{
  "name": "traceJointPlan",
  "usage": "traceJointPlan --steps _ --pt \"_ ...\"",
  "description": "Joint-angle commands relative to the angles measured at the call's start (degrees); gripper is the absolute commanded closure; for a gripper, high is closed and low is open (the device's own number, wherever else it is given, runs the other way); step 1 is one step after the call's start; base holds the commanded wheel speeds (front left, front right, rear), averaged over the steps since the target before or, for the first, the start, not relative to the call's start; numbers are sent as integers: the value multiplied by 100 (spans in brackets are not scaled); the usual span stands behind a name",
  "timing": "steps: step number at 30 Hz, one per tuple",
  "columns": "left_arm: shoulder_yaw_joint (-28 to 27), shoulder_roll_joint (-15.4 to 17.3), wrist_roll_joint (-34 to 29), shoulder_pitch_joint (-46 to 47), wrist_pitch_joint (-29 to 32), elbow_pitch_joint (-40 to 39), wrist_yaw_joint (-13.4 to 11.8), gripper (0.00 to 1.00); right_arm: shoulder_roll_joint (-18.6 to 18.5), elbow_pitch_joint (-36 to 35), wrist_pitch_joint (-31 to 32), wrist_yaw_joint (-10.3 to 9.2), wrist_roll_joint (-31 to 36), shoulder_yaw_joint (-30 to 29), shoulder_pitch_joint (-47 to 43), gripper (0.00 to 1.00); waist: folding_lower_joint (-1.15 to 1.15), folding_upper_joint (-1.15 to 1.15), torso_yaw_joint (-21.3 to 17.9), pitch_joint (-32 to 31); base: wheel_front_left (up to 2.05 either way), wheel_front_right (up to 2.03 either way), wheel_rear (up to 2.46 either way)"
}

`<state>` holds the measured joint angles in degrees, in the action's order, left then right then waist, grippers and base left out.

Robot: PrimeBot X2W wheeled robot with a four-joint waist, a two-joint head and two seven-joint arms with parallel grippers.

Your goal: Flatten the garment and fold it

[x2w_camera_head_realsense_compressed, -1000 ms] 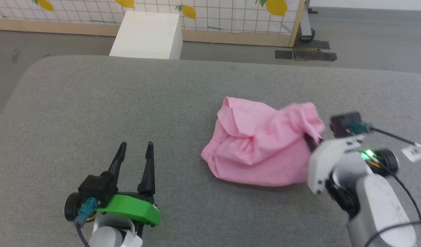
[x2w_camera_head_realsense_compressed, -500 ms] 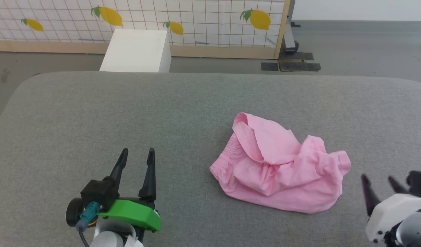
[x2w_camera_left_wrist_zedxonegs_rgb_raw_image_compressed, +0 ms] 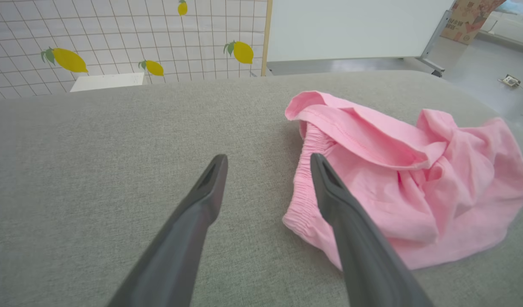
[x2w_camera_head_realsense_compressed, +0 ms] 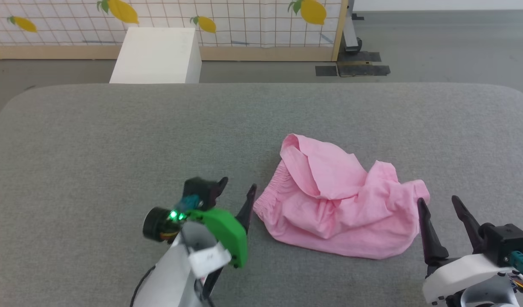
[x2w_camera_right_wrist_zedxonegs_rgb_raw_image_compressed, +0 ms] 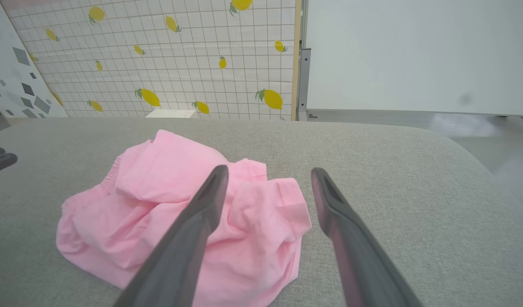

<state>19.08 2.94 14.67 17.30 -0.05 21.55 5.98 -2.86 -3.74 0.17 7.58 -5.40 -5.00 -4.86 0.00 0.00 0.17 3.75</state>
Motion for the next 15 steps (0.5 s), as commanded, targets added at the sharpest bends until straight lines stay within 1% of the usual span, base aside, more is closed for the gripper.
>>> traceJointPlan --steps 1,3,9,15 --pt "117 -6 113 271 313 177 -11 0 -2 32 -60 -9 -36 43 29 0 0 0 -91 82 0 0 0" --pt "305 -6 228 599 862 450 -15 0 -2 67 -74 -9 -55 95 71 0 0 0 -148 134 0 0 0" --pt "655 -6 409 1422 2189 1072 -76 0 -2 97 -93 -9 -121 216 188 0 0 0 -346 325 0 0 0" --pt "774 8 529 1926 3147 1522 -43 0 -2 132 -110 -9 -175 256 298 0 0 0 -530 520 0 0 0"
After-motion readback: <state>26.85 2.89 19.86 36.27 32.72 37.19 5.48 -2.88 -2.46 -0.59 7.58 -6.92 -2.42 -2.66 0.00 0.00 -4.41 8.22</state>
